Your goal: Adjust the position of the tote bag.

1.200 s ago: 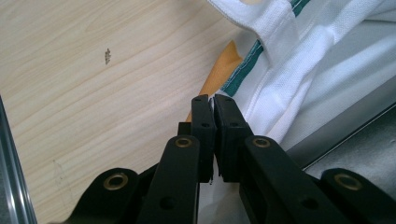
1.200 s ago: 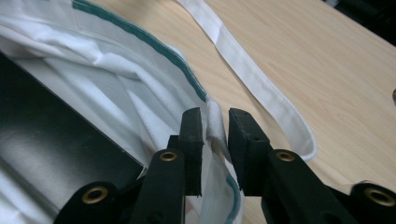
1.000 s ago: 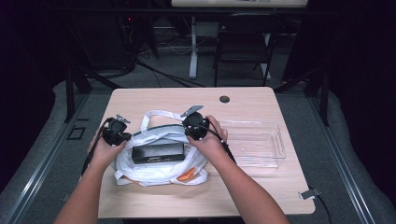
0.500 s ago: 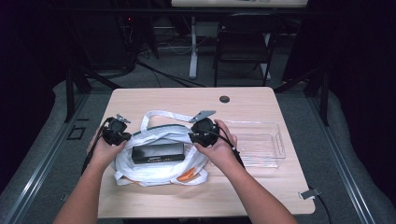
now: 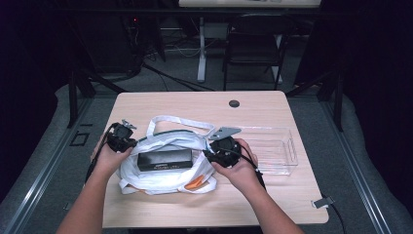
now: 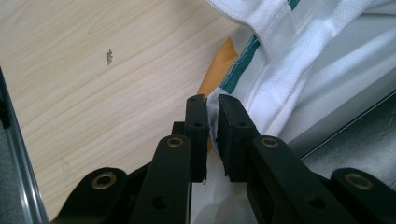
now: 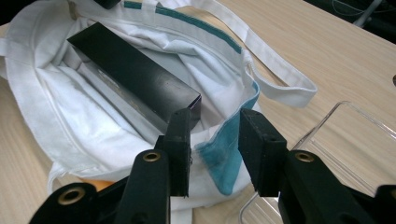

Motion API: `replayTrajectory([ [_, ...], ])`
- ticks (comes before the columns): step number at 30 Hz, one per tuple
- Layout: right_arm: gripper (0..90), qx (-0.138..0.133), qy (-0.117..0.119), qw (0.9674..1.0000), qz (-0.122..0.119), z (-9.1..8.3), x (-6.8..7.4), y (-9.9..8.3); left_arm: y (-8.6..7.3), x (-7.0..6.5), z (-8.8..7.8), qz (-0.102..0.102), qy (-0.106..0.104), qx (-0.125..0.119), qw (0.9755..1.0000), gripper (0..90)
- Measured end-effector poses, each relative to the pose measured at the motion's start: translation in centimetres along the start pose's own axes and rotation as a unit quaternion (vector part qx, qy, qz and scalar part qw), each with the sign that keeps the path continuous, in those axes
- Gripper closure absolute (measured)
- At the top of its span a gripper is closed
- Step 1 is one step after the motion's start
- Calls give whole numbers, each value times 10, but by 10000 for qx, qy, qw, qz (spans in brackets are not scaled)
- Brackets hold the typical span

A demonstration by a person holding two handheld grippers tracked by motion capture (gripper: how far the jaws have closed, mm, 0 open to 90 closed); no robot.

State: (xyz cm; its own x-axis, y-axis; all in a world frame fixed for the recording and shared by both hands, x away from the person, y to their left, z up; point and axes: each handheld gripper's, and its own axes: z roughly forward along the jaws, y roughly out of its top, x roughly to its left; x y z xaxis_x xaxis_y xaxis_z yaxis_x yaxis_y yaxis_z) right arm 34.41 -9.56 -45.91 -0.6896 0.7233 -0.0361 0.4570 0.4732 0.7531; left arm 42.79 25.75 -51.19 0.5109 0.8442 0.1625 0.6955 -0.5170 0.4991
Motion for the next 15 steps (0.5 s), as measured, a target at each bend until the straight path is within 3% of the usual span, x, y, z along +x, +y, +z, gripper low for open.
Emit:
replayTrajectory([
  [7, 626, 51, 89, 9999, -87, -2, 6, -10, 1, 1, -4, 20, 35, 12, 10000, 783],
  [15, 592, -64, 156, 9998, 56, -5, 3, -18, 0, 0, -13, 77, 25, -38, 10000, 706],
])
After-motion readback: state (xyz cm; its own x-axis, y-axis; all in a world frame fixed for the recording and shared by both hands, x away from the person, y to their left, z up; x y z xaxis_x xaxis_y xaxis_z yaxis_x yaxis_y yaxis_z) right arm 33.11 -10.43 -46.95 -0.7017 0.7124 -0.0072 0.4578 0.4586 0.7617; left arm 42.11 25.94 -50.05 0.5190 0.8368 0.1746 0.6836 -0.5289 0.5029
